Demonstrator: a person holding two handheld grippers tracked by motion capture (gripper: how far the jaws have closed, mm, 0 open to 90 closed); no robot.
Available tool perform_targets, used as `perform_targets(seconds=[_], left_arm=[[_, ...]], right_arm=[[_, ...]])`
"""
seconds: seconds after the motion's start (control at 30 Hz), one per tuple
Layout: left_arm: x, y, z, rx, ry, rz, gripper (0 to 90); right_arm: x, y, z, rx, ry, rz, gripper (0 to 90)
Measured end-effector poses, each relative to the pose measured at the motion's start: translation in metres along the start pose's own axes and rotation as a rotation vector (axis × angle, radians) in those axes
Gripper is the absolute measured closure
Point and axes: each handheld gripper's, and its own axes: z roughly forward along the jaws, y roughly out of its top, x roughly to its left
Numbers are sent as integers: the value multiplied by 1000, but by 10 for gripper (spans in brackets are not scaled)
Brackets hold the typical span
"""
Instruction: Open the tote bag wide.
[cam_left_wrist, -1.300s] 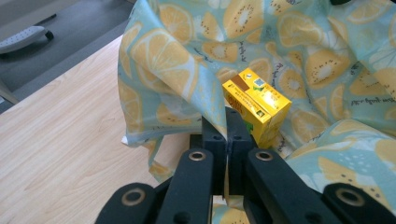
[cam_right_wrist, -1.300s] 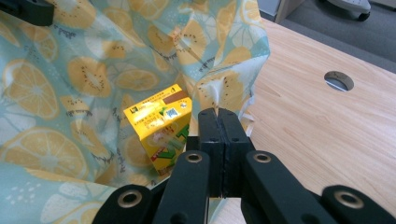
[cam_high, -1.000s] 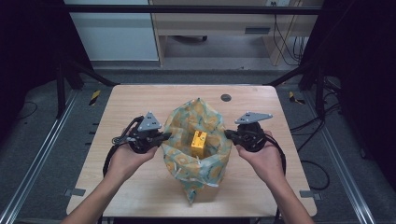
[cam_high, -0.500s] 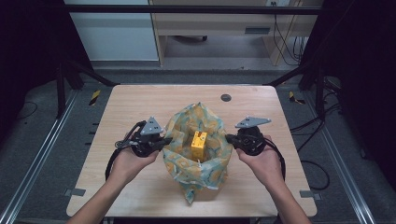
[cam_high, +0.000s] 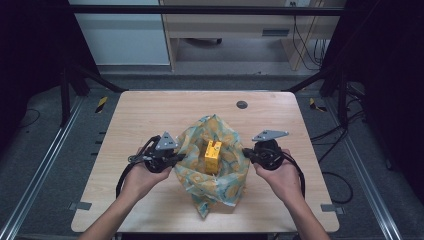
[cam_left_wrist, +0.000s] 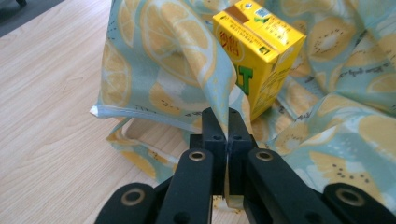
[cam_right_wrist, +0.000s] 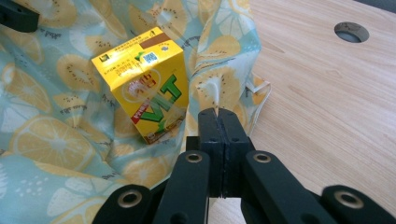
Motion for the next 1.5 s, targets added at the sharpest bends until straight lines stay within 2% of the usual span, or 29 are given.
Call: perform_targets(seconds=[0.47, 0.67, 1.03, 1.5], left_arm=[[0, -18, 21, 57, -8, -6, 900], [-1, -23, 27, 62, -10, -20, 899], [-3, -35, 37, 71, -21, -42, 899], [4, -48, 43, 100, 9, -57, 898]], right_arm=[[-6, -15, 13, 42, -16, 19, 898], [-6, -23, 18, 57, -14, 37, 898], [-3, -36, 28, 86, -3, 36, 898], [1, -49, 40, 122, 10, 41, 896]])
